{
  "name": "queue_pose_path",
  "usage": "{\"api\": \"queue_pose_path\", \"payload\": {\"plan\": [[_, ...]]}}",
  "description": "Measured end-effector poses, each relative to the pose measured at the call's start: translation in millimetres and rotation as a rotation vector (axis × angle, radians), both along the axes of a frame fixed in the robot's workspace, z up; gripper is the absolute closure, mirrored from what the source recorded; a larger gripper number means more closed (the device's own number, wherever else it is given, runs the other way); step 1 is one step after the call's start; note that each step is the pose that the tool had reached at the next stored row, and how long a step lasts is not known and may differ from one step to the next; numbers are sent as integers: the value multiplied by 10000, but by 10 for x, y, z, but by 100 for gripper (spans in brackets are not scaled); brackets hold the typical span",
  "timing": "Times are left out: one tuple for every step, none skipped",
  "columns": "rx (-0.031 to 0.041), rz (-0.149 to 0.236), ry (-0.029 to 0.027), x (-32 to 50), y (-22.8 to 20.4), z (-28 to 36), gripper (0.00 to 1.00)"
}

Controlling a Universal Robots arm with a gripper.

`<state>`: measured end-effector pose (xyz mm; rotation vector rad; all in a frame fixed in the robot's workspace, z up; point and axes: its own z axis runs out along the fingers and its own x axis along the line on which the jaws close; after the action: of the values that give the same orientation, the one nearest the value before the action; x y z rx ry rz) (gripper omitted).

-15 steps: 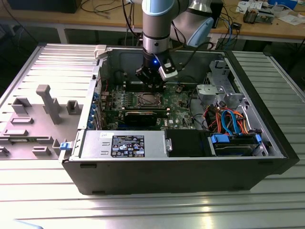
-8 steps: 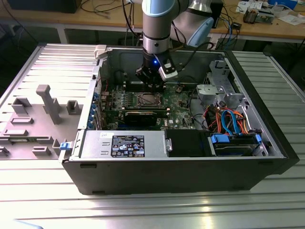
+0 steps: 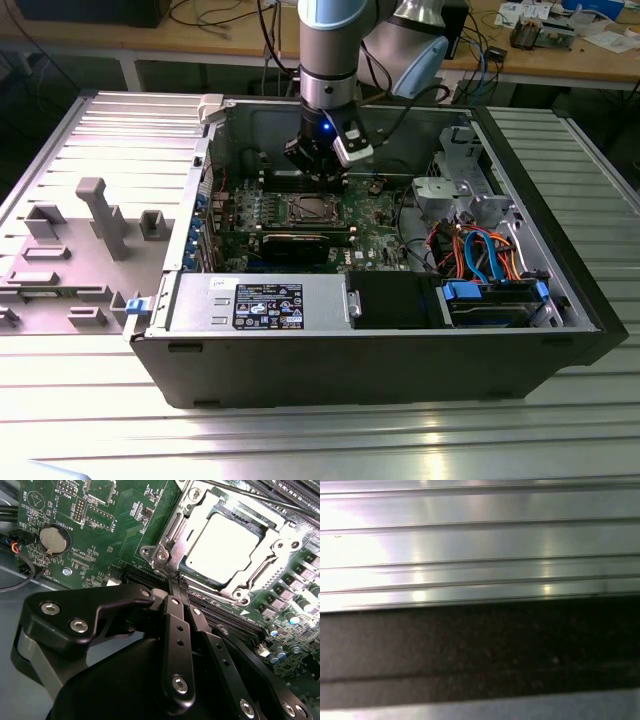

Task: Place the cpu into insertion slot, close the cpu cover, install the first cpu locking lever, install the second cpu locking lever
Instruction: 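Install the first cpu locking lever, then install the second cpu locking lever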

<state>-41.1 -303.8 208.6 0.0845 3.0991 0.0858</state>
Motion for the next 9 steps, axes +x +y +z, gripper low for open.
{"api": "queue_pose_path", "payload": {"plan": [[0, 0, 0, 0, -1, 0, 89], [0, 1, 0, 0, -2, 0, 89], [0, 1, 0, 0, -3, 0, 89], [0, 1, 1, 0, -3, 0, 89], [0, 1, 0, 0, -4, 0, 89], [0, 2, 0, 0, -8, 1, 89], [-1, 3, 0, 0, -12, 1, 89], [0, 2, 0, 0, -15, 1, 89], [0, 2, 0, 0, -19, 1, 89]]}}
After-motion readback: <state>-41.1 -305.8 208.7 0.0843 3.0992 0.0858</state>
